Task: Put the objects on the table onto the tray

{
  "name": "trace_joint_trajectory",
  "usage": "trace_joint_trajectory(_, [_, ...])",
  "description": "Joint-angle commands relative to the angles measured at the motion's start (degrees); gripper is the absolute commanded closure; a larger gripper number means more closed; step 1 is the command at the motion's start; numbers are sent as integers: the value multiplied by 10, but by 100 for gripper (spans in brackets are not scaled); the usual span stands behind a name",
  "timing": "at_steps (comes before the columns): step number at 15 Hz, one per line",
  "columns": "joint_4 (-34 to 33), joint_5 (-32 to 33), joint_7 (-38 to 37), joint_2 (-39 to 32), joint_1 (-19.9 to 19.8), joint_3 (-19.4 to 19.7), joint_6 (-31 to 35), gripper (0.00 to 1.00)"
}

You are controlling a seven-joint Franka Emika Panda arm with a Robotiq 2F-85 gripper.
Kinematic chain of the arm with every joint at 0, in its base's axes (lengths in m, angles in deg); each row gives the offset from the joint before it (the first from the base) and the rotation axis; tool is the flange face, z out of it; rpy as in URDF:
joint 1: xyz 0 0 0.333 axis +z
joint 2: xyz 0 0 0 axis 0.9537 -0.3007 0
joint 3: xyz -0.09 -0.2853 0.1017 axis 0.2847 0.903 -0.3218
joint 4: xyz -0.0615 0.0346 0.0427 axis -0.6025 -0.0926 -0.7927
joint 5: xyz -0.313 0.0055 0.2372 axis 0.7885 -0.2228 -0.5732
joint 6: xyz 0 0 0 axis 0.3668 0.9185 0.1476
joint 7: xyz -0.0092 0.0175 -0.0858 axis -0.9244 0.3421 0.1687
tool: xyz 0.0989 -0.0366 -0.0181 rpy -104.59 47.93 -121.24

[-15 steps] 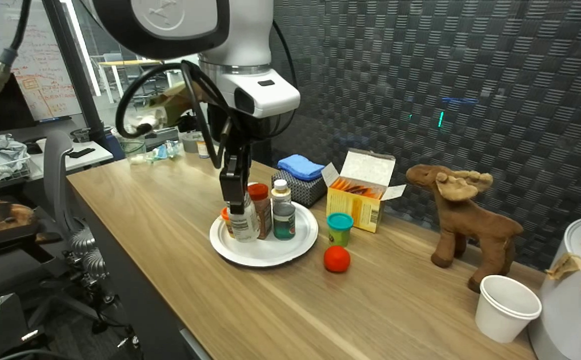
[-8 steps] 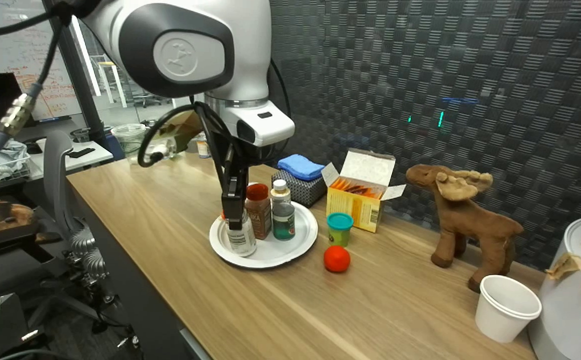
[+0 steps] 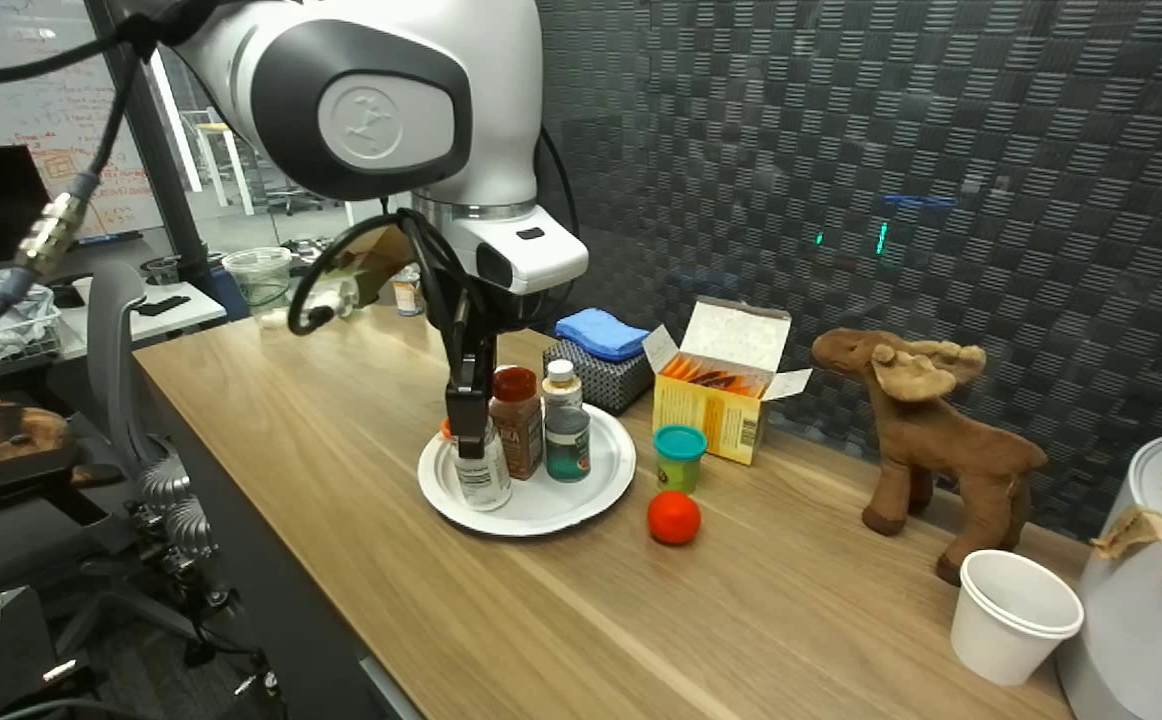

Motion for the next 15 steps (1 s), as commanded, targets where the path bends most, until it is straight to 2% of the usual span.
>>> trace_joint_trajectory(1, [13, -10, 14, 22, -2, 6, 15, 22])
trace_joint_trajectory(4, [22, -35, 30, 44, -16, 15, 37, 1])
trace_joint_trajectory(9, [21, -49, 43, 69, -41, 39, 44, 0])
trace_joint_trajectory(15, [-47, -56, 32, 19, -67, 61, 25, 0])
